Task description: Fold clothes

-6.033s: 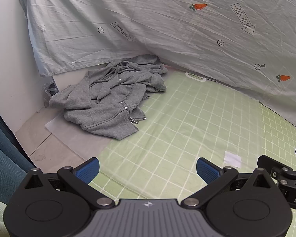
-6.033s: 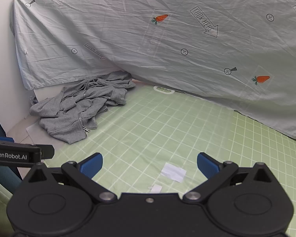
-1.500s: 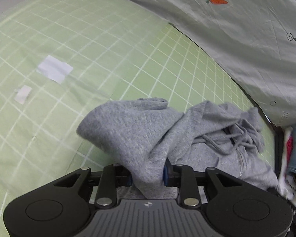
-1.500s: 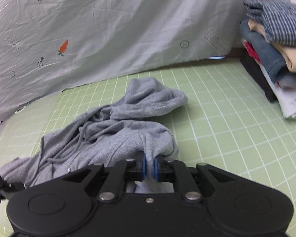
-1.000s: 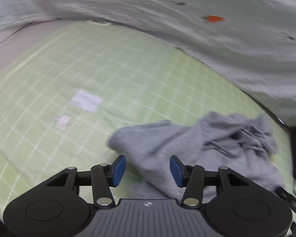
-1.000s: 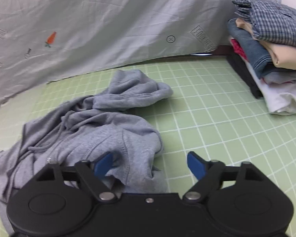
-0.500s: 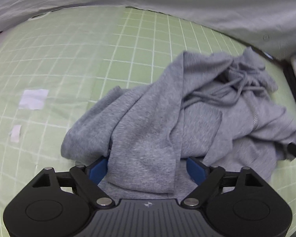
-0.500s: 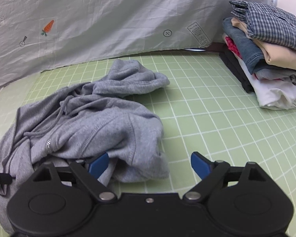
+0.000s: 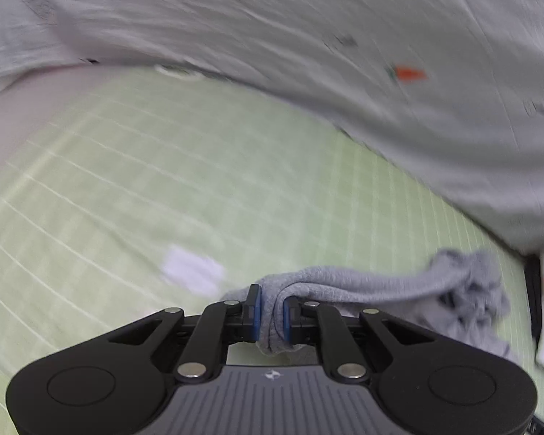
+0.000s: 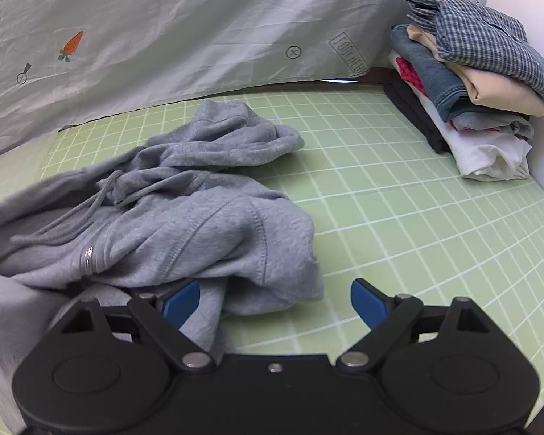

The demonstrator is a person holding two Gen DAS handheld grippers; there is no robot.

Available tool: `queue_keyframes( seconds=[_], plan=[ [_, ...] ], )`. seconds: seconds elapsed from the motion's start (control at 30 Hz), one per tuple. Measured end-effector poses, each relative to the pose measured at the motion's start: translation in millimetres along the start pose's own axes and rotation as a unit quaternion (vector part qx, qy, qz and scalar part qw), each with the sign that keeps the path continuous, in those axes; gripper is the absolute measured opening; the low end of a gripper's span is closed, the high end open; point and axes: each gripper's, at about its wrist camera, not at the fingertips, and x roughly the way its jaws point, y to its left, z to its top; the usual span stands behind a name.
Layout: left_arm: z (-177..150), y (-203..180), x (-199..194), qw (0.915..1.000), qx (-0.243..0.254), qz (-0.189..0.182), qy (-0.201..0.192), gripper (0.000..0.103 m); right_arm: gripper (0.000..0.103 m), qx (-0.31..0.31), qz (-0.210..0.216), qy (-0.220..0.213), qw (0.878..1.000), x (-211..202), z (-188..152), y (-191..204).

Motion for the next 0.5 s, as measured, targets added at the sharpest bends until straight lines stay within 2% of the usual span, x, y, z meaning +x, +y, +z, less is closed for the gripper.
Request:
queue_keyframes(
  seconds=[0.1,0.2,0.33,0.4,0.5],
  plan=[
    [21.5,25.2,-3.6,0.9991,-0.001,0.033,-0.028,0.013,0.091,0.000,-0.007,-0.011,1.000,-6.4,-0.1,14.4],
    [43.3,65.0,2.8,0.9970,-0.033,0.060,-0.035,0.013,0.091,0.004,-0.021,-0.018,1.000,-11.3,-0.8,25.6],
    [55.0,105.8,25.7,0.9919,-0.075,0.102,0.008,0.018,0.091,0.027,-0.034,-0.014,0.999,-6.8,0.4,35.0],
    [51.0,112.2,30.7,0.9908,-0.092,0.096,0.024,0.021,0.091,0.035,-0.030,-0.010,0.999,0.0,6.1,39.1],
    [36.8,118.8,28.2,0.9887,-0.121,0.083,0.032,0.032,0.090,0.043,-0.019,-0.005,0.999,11.4,16.6,45.3]
  ],
)
